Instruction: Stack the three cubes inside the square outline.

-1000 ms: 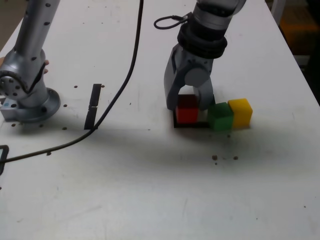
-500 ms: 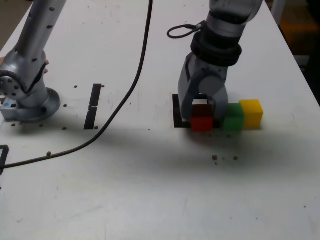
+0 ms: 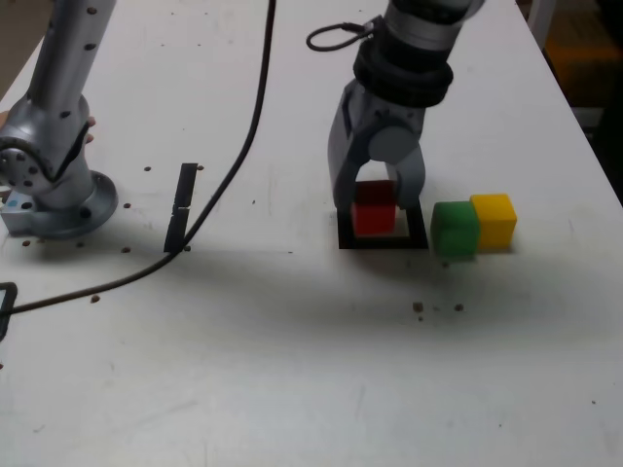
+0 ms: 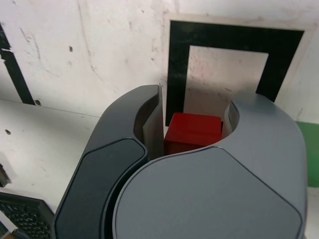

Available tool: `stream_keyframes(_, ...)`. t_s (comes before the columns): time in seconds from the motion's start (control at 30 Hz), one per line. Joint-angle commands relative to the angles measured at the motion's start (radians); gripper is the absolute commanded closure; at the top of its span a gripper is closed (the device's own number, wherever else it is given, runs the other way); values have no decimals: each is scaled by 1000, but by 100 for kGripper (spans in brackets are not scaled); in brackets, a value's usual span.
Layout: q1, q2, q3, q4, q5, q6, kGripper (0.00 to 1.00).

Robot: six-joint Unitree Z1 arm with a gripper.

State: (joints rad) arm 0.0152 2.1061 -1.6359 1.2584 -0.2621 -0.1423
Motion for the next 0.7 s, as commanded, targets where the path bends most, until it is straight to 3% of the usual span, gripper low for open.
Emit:
stream_keyframes(0.0, 8, -10, 8, 2, 5, 0, 75)
stream_keyframes(0.4, 30, -8, 38, -58, 18, 41, 74)
stream_keyframes(0.67, 31, -6, 42, -90, 55, 48, 73)
